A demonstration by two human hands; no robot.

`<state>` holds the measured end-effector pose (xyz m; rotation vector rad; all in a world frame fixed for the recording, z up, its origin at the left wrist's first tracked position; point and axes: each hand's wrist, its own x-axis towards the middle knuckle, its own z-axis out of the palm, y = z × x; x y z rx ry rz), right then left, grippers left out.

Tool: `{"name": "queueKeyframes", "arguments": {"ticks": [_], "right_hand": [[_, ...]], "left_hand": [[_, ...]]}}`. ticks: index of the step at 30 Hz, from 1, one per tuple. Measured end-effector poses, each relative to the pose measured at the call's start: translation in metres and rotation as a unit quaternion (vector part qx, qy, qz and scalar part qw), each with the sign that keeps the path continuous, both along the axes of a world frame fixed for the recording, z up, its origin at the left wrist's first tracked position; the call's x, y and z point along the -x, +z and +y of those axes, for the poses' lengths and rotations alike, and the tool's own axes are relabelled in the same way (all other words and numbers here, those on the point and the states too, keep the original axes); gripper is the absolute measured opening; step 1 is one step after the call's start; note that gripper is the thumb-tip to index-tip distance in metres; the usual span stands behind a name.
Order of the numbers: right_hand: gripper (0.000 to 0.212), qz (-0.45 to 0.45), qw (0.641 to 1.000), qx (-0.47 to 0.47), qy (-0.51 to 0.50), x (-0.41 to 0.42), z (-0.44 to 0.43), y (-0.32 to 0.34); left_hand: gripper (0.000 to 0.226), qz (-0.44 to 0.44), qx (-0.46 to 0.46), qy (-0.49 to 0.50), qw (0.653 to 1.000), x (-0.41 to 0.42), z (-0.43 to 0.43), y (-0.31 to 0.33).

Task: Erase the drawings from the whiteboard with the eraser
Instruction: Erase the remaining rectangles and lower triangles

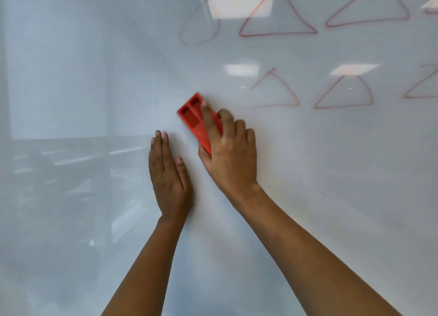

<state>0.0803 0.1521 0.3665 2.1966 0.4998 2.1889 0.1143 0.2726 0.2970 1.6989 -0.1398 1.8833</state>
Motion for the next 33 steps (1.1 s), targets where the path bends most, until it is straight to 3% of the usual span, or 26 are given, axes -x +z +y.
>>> {"name": "queueKeyframes", "arguments": {"ticks": [5,10,12,18,20,22,27,29,33], "right_hand": [[0.072,-0.007,0.991,0.130,0.014,-0.001,-0.021,-0.001],[0.069,0.016,0.993,-0.110,0.031,0.004,-0.049,0.045],[0.070,0.028,0.992,-0.126,0.014,0.005,-0.041,0.050],[0.072,0.027,0.991,0.133,0.017,0.005,-0.026,0.010],[0.073,0.020,0.985,0.171,0.003,0.003,-0.034,0.013],[0.072,0.018,0.992,0.127,0.007,0.004,-0.045,0.027],[0.070,0.025,0.986,-0.166,0.012,0.006,-0.087,0.068],[0.070,0.030,0.981,-0.190,0.009,0.006,-0.082,0.067],[0.068,0.039,0.999,0.006,0.015,0.008,-0.068,0.023]], "left_hand": [[0.051,0.002,-0.001,-0.005,1.000,-0.001,0.002,0.000],[0.051,0.007,-0.008,-0.002,1.000,0.002,-0.001,0.000],[0.051,0.005,-0.004,-0.010,1.000,0.003,-0.001,0.001],[0.051,-0.005,0.017,-0.060,0.998,0.008,-0.012,0.005],[0.051,-0.002,0.019,-0.072,0.997,0.010,-0.021,0.009],[0.050,-0.002,0.012,-0.074,0.997,0.011,-0.027,0.013],[0.047,-0.004,-0.030,-0.090,0.995,0.014,-0.046,0.028],[0.047,-0.012,-0.032,-0.105,0.994,0.015,-0.054,0.035],[0.047,-0.042,-0.043,-0.154,0.986,0.018,-0.068,0.047]]}}
